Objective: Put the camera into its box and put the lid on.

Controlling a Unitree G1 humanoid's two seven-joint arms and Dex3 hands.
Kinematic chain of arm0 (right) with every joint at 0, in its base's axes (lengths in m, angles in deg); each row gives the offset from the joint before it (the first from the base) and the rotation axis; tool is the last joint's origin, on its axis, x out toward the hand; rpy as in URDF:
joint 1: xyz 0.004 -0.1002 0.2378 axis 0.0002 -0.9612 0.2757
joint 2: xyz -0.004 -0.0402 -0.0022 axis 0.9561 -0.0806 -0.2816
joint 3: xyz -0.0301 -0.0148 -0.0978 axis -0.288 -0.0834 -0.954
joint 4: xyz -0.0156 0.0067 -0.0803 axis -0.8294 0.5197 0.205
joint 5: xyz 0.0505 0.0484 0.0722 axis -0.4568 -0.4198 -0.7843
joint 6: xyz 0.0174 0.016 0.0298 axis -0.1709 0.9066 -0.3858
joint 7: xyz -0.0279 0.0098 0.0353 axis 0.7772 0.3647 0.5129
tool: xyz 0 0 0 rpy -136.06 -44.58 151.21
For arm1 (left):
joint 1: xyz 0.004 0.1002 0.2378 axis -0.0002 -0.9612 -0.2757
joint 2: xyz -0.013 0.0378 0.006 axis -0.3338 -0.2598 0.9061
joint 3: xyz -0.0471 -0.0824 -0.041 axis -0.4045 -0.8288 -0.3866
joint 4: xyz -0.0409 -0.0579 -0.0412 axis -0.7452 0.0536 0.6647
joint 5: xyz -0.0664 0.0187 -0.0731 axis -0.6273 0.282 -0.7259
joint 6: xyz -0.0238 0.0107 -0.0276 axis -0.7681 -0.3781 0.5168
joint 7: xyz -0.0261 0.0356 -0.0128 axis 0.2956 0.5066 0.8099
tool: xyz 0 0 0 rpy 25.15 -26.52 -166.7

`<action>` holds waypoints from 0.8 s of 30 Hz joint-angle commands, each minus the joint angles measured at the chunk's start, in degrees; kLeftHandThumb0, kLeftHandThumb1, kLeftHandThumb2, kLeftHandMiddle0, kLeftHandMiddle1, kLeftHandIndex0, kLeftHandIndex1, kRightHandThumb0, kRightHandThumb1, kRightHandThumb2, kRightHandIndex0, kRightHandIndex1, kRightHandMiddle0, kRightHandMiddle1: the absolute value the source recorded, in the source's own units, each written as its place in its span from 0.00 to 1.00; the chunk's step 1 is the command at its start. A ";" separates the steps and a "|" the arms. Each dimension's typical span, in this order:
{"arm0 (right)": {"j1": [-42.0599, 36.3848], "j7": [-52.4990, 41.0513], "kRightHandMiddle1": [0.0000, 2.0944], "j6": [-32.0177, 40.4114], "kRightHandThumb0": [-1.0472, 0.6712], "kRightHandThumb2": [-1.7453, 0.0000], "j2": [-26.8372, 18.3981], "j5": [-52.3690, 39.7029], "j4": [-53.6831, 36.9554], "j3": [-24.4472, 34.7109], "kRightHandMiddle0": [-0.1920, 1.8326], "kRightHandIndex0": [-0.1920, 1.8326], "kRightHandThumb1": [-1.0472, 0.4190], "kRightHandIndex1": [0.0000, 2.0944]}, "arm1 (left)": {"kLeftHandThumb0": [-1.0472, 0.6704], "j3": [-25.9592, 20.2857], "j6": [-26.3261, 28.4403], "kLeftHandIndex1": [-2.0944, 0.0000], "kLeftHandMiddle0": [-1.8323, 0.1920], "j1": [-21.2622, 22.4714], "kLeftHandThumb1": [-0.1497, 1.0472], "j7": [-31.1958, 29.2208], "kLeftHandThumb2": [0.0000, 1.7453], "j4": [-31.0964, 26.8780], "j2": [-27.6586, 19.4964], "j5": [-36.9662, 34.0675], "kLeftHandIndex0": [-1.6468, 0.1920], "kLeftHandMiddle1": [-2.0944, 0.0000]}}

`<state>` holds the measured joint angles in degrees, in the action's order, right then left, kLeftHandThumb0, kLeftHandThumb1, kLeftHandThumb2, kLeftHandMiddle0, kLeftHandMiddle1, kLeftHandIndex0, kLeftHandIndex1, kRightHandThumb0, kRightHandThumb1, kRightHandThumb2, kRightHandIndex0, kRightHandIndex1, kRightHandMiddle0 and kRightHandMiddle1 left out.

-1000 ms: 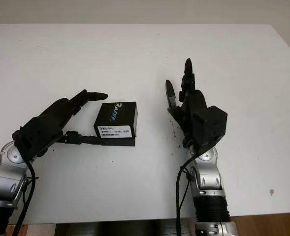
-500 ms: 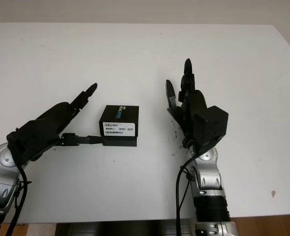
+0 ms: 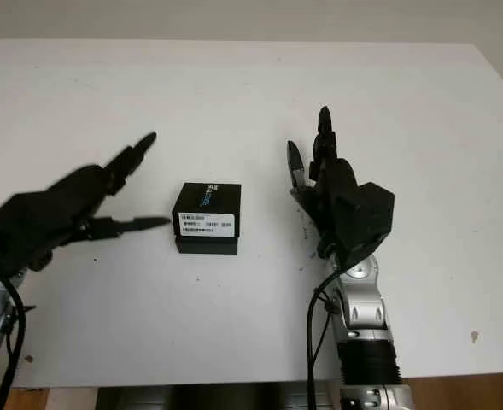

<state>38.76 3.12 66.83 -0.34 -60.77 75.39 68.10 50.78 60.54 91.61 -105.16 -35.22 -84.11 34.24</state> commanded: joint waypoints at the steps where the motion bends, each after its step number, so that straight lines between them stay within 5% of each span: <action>1: 1.22 -0.56 0.02 0.46 0.20 0.71 -1.29 0.20 -1.48 -0.12 0.00 0.00 0.00 0.01 | 0.15 -1.10 0.98 0.90 0.85 6.88 0.99 -2.42 0.05 1.14 -3.20 -1.71 0.78 0.71; 3: 1.35 -0.90 0.02 0.85 0.20 0.71 -1.73 0.25 -1.76 -0.16 0.00 0.00 0.00 0.01 | 0.15 -0.91 2.27 0.89 0.88 11.48 0.96 -5.26 0.03 3.78 -5.46 -3.38 0.78 0.72; 7: 1.65 -1.06 0.02 1.43 0.20 0.71 -2.08 0.11 -1.94 0.05 0.00 0.00 0.00 0.01 | 0.09 7.53 1.04 0.91 0.81 28.90 0.94 -15.91 0.03 15.39 -12.47 -0.04 0.81 0.91; 11: 2.06 -1.03 0.02 1.33 0.20 0.72 -2.05 -0.06 -1.50 0.01 0.00 0.00 0.00 0.01 | 0.07 16.45 -1.64 0.93 0.81 39.53 0.90 -23.27 0.02 23.35 -11.12 4.48 0.82 0.96; 18: 1.90 -0.64 0.02 1.22 0.21 0.70 -1.51 0.28 -1.59 -0.61 0.00 0.00 0.00 0.00 | 0.04 27.13 -10.74 0.97 0.87 46.38 0.95 -34.51 0.04 32.82 -7.85 10.57 0.88 0.99; 24: 1.67 0.32 0.02 1.48 0.20 0.70 -1.47 1.27 -1.81 -1.17 0.00 0.00 0.00 0.00 | 0.03 29.69 -8.09 0.99 0.95 47.14 0.94 -39.52 0.03 36.59 -4.32 13.20 0.94 0.99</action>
<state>40.52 3.25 68.19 -1.90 -59.77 74.41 67.27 79.87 52.31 136.39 -144.01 1.04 -88.85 46.99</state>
